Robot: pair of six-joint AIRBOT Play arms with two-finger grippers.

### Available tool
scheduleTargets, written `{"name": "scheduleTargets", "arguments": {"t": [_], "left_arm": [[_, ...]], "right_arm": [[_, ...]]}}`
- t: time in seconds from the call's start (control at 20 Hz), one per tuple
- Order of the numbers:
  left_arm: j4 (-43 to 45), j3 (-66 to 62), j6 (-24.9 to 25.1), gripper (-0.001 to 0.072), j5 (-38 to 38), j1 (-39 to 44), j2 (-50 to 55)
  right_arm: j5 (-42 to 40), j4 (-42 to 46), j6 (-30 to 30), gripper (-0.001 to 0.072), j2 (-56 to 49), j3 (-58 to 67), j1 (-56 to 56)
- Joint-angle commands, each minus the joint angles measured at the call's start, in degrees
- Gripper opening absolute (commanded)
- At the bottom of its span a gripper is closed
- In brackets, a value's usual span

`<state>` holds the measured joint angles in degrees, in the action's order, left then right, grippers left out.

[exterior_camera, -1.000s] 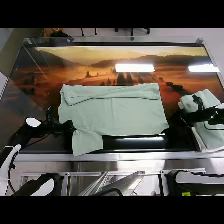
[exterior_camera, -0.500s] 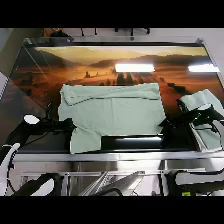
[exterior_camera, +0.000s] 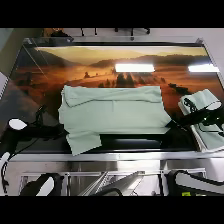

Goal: Fold the shirts.

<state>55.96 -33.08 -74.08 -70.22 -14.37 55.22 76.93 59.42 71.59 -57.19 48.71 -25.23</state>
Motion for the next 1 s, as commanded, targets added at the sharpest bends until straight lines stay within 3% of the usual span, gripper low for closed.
{"name": "scheduleTargets", "arguments": {"t": [0.0,0.15,0.3,0.6,0.75,0.95], "left_arm": [[4.9,2.5,-2.0,0.0018,-3.8,-3.4,-7.9],[2.3,1.3,-2.0,0.0019,-3.5,-3.3,-10.1],[1.9,-6.2,-2.0,0.0018,-1.2,-1.5,-5.9],[1.0,-32.2,-1.9,0.0019,1.5,7.3,16.6],[1.5,-44.8,-1.8,0.002,2.2,8.1,28.7],[1.4,-53.0,-1.8,0.0022,4.9,8.2,41.8]], "right_arm": [[0.5,6.3,5.2,0.0024,4.5,-1.2,-1.1],[1.0,5.3,4.7,0.0024,5.0,-1.4,-1.0],[-3.0,-4.5,-0.5,0.0024,5.0,-1.3,-1.0],[-16.5,-34.2,-13.7,0.0025,1.5,0.3,-0.6],[-22.1,-40.9,-20.1,0.0025,-4.1,1.6,2.0],[-28.1,-41.7,-25.0,0.0025,-12.0,2.0,6.0]]}}
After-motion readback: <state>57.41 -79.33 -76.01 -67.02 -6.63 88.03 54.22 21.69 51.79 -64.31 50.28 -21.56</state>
